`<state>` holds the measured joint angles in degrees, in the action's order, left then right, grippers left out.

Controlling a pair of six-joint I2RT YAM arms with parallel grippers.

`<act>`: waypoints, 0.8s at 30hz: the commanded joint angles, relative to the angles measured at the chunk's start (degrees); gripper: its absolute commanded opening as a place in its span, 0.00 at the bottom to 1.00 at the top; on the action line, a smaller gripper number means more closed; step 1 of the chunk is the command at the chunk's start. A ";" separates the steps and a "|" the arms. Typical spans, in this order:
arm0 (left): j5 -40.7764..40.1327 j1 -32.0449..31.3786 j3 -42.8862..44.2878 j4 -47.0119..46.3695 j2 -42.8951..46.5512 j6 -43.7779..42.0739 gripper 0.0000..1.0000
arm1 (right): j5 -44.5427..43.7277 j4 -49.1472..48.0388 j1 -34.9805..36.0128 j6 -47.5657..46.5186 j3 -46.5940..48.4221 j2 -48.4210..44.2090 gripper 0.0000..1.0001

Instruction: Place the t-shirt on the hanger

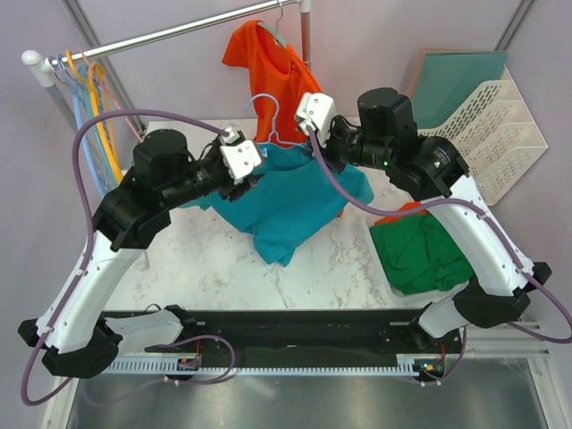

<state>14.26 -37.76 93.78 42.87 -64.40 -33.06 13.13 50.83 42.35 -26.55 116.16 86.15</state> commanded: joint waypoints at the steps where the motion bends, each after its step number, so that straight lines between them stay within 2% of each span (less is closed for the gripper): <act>1: -7.40 -3.02 -0.17 -6.83 0.50 -8.51 0.61 | -2.49 3.57 1.68 -0.79 6.45 0.42 0.00; 4: -7.94 -3.46 -0.53 -8.77 1.38 -8.60 0.57 | -4.07 4.37 2.83 -0.79 5.31 -0.71 0.00; 7: -0.84 -3.37 -0.79 -5.88 4.44 -10.26 0.55 | -6.00 5.68 3.18 -0.35 4.34 -1.59 0.00; 9: 4.19 -3.46 -1.49 -4.47 6.12 -10.19 0.58 | -6.80 6.56 3.27 0.79 4.34 -1.77 0.00; 18: 1.56 -3.46 -3.34 -2.18 7.89 -14.84 0.55 | -4.96 8.24 4.23 4.22 1.88 -4.15 0.00; 22: -1.59 -4.07 -4.30 -4.54 6.40 -17.56 0.49 | -3.37 8.50 4.85 4.75 2.05 -3.71 0.00; 24: -3.28 -4.95 -5.53 -6.22 6.39 -20.11 0.49 | -3.37 8.67 5.03 5.10 2.76 -3.18 0.00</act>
<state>14.63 -41.30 90.39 39.97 -56.34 -47.05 8.67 60.73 46.63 -23.51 117.89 83.66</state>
